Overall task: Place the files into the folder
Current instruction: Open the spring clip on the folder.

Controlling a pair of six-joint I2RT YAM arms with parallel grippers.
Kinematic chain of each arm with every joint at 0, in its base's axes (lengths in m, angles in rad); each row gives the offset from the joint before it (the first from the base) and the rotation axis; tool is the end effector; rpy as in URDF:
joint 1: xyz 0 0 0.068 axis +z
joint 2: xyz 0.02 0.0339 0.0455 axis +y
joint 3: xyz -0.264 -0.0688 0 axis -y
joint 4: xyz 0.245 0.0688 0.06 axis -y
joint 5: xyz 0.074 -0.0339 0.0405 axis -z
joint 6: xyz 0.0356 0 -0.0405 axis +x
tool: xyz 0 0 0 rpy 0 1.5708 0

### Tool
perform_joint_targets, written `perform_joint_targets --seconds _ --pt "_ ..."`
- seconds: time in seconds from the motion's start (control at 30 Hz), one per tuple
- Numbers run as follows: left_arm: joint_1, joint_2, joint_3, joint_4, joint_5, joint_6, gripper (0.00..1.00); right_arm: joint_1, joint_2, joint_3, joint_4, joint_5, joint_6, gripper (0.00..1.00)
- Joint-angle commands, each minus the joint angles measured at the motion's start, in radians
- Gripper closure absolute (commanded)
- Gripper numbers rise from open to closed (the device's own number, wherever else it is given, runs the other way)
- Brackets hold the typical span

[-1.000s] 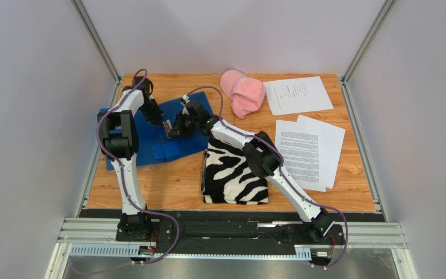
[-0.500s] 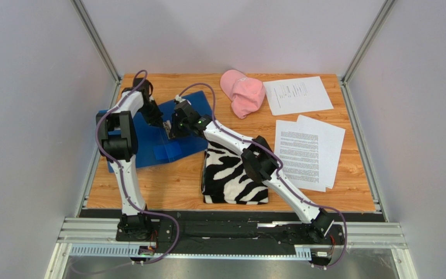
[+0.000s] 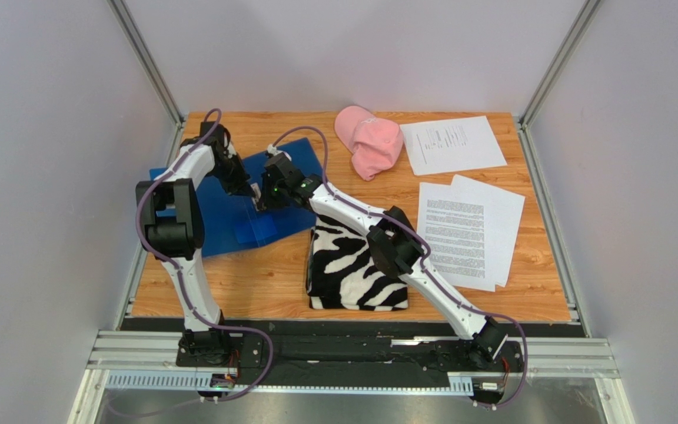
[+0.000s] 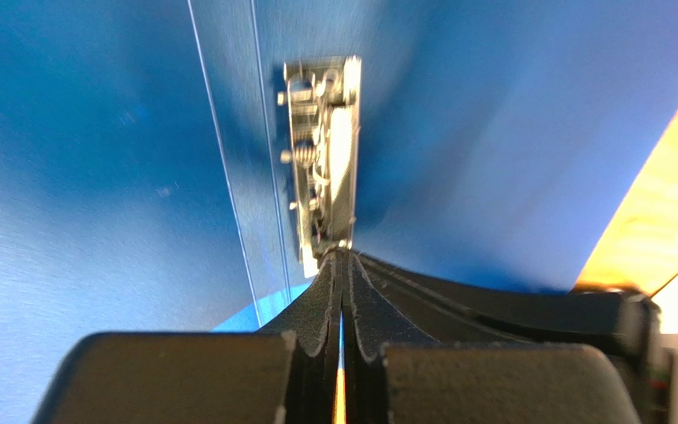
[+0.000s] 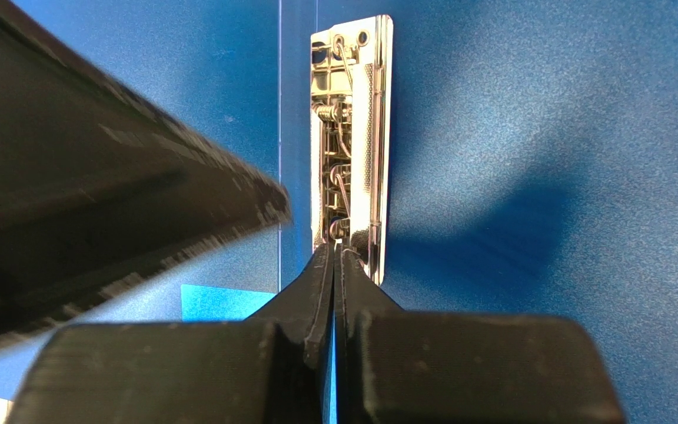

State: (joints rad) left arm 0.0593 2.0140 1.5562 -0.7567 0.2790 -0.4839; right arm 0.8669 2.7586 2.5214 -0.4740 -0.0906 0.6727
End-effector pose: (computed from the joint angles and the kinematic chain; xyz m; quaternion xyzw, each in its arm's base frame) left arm 0.4171 0.0149 0.1961 -0.2377 0.9455 -0.1708 0.1427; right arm 0.3859 0.4595 0.1415 -0.1068 0.9020 0.3193 0.2702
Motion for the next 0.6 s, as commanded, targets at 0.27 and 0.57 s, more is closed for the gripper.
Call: perform_joint_targets --seconds 0.27,0.57 --pt "-0.033 -0.024 -0.062 0.010 -0.038 0.031 1.00 -0.012 -0.014 -0.127 -0.069 -0.004 -0.004 0.99" --pt "-0.042 -0.038 -0.076 0.003 -0.064 0.031 1.00 -0.068 -0.119 -0.256 0.170 -0.216 0.086 0.84"
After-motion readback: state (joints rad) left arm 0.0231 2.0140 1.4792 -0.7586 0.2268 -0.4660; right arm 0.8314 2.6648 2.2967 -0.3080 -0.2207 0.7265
